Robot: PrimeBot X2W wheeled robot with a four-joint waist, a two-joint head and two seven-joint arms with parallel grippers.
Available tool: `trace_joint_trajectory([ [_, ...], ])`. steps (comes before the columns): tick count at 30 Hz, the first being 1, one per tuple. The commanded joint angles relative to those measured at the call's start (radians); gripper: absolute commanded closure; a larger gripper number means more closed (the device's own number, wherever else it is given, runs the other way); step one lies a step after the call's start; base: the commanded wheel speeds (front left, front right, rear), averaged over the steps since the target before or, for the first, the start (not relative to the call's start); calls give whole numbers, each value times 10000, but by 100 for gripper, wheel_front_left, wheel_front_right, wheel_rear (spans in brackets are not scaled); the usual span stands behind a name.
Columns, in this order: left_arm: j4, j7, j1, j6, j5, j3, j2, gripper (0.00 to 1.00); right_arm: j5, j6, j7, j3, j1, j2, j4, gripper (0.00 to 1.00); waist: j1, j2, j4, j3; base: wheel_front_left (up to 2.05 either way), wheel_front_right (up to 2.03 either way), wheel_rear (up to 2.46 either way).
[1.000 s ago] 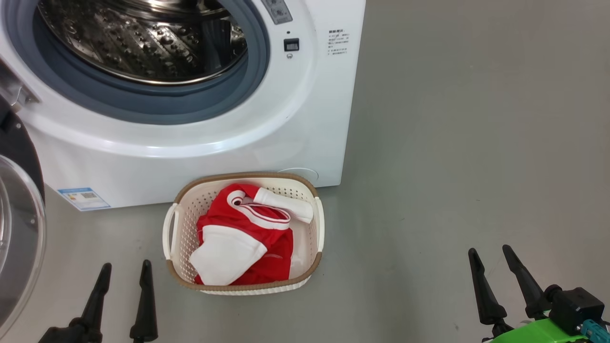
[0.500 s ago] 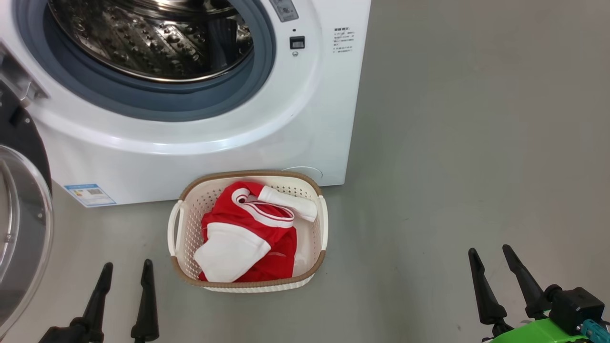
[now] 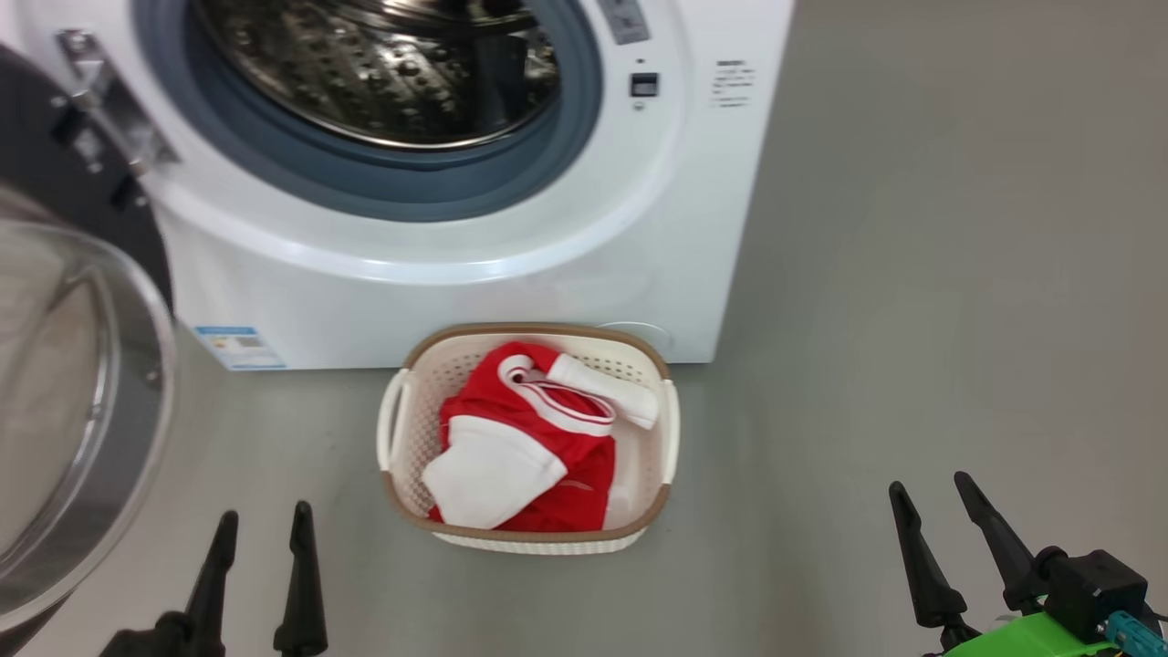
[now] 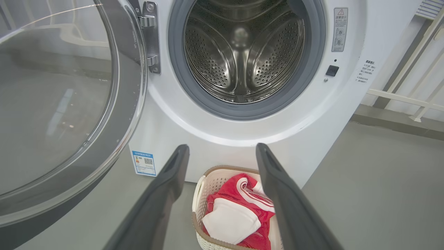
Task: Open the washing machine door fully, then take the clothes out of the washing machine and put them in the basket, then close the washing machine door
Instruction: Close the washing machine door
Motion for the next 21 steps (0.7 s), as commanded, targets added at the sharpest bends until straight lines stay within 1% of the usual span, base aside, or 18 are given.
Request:
trace_joint_trajectory([
  [1,-143,-53,98,226,-95,222,152,0,-11,48,-65,310,-232,-251,-182,0,0,0,539,-140,0,0,0],
  [3,-81,-53,186,421,-176,116,152,0,-16,48,-65,395,-214,-336,-144,0,0,0,856,-208,0,0,0],
  [11,-71,-53,563,947,-542,-218,152,0,14,48,-65,851,-185,-608,-29,0,0,0,2200,-455,0,0,0],
  [21,-222,-53,931,1423,-868,-614,152,0,81,48,-65,1383,-341,-748,75,0,0,0,3665,-600,0,0,0],
])
